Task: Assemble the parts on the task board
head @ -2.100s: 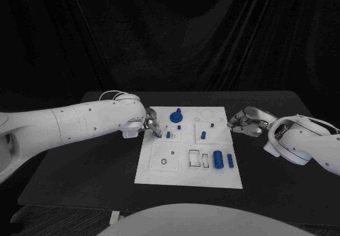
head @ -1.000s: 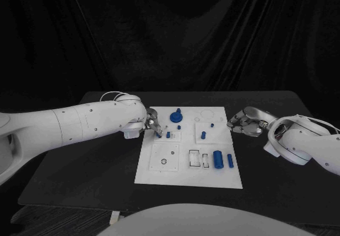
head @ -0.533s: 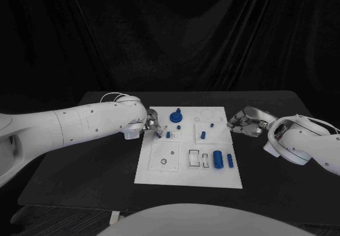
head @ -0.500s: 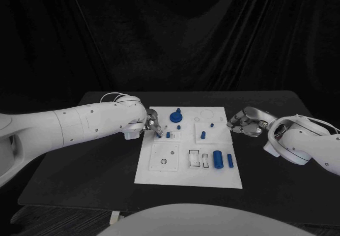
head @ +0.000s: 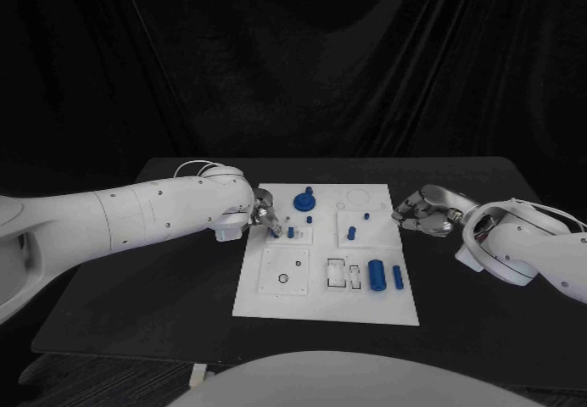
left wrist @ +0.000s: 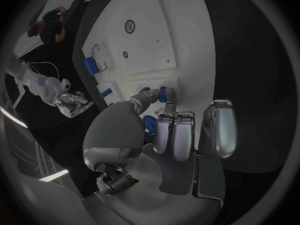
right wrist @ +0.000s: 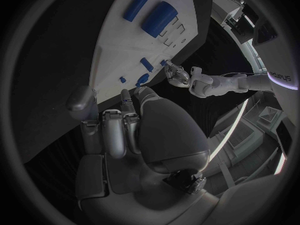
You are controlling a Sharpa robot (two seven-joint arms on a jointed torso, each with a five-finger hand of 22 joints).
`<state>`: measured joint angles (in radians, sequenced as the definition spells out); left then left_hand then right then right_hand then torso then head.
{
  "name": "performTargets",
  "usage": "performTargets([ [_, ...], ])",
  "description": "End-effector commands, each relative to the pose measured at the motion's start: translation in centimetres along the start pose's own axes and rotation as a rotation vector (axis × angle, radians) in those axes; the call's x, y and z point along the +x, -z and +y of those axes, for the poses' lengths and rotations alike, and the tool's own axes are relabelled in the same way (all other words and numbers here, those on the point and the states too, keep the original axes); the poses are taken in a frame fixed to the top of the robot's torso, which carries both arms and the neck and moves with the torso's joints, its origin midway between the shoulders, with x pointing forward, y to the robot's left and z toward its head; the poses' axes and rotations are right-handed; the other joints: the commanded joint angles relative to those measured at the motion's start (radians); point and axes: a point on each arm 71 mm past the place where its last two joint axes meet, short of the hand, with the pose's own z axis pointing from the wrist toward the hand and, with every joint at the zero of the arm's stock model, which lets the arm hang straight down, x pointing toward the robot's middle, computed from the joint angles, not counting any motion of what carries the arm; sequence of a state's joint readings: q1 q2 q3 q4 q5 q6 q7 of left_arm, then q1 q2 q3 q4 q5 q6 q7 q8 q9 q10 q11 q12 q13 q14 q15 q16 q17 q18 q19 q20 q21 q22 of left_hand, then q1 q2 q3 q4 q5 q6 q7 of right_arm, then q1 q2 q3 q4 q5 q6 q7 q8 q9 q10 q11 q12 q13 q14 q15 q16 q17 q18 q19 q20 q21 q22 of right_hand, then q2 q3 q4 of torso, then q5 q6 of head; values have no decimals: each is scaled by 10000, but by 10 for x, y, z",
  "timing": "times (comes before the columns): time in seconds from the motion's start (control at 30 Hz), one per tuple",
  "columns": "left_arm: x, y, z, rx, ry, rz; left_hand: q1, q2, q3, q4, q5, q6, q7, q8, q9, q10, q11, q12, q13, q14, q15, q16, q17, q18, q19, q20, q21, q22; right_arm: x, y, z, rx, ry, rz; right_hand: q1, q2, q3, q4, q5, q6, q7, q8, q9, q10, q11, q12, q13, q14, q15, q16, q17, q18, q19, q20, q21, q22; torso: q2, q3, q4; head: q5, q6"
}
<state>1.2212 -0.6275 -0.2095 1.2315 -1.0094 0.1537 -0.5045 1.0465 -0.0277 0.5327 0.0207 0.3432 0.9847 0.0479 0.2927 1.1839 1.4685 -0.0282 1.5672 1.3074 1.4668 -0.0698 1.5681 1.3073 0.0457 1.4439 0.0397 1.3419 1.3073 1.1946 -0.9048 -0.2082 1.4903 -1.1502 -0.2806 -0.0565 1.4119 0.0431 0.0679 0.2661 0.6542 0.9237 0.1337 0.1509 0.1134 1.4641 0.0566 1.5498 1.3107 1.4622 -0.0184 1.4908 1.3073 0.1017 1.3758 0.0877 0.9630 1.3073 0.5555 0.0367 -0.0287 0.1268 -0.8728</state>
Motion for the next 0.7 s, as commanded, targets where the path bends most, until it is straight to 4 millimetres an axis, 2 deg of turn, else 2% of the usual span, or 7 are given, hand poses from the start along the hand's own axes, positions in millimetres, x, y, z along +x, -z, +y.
performTargets([
  [0.03,6,-3,2,-86,-103,262,-323,-53,-421,338,-458,-185,-70,-161,-104,988,8,-12,2601,1040,-34,27,2635,91,-19,-7,-94,1899,2,0,-1,135,32,60,93,-26,61,2,-7,43,28,-28,-17,683,-26,-36,2182,723,4,-54,1578,134,-59,-10,-35,1095,0,2,3,-7,2],
  [0.07,7,-3,2,-122,-119,295,-524,-33,-680,590,-1012,-366,8,-346,-245,968,69,-38,2584,1040,9,27,2635,94,-36,25,-133,1889,2,0,-1,136,32,60,93,-26,61,2,-7,43,28,-28,-17,683,-26,-36,2182,723,4,-54,1578,134,-59,-10,-35,1095,2,1,3,-15,2],
  [0.13,7,-3,3,-181,-143,346,-783,-52,-1053,901,-1576,-478,112,-541,-445,943,155,-70,2562,1040,82,27,2635,96,-44,77,-156,1885,1,0,-1,140,32,60,93,-26,61,2,-7,43,28,-28,-17,683,-26,-36,2182,723,4,-54,1578,134,-59,-10,-35,1095,1,1,5,-18,2],
  [0.17,7,-3,4,-211,-155,371,-925,-68,-1232,1055,-1696,-487,146,-590,-508,937,184,-77,2557,1040,108,27,2635,97,-48,100,-166,1883,2,0,-1,141,32,60,93,-26,61,2,-7,43,28,-28,-17,683,-26,-36,2182,723,4,-54,1578,134,-59,-10,-35,1095,0,0,2,-14,2],
  [0.27,7,-3,5,-261,-167,404,-1128,-53,-1692,1378,-1960,-487,197,-701,-669,914,239,-105,2538,1040,159,27,2635,110,-71,160,-219,1870,2,0,-2,143,32,64,93,-26,61,2,-7,43,28,-28,-17,683,-26,-36,2182,723,4,-54,1578,134,-59,-10,-35,1095,-1,0,3,-17,2],
  [0.57,6,-3,6,-289,-147,383,-1313,15,-2468,1890,-2518,-463,225,-794,-862,901,275,-119,2528,1040,198,27,2635,121,-78,216,-253,1867,2,0,-2,145,35,92,93,-26,61,2,-7,43,28,-28,-17,683,-26,-36,2182,723,4,-54,1578,134,-59,-10,-35,1095,0,3,-2,7,2],
  [0.7,6,-3,8,-327,-132,374,-1292,109,-2601,1999,-2454,-442,218,-789,-888,896,275,-125,2524,1040,200,27,2635,126,-87,222,-276,1861,2,0,-2,148,36,109,93,-26,61,2,-7,43,28,-28,-17,683,-26,-36,2182,723,4,-54,1578,134,-59,-10,-35,1095,0,3,1,-4,2],
])
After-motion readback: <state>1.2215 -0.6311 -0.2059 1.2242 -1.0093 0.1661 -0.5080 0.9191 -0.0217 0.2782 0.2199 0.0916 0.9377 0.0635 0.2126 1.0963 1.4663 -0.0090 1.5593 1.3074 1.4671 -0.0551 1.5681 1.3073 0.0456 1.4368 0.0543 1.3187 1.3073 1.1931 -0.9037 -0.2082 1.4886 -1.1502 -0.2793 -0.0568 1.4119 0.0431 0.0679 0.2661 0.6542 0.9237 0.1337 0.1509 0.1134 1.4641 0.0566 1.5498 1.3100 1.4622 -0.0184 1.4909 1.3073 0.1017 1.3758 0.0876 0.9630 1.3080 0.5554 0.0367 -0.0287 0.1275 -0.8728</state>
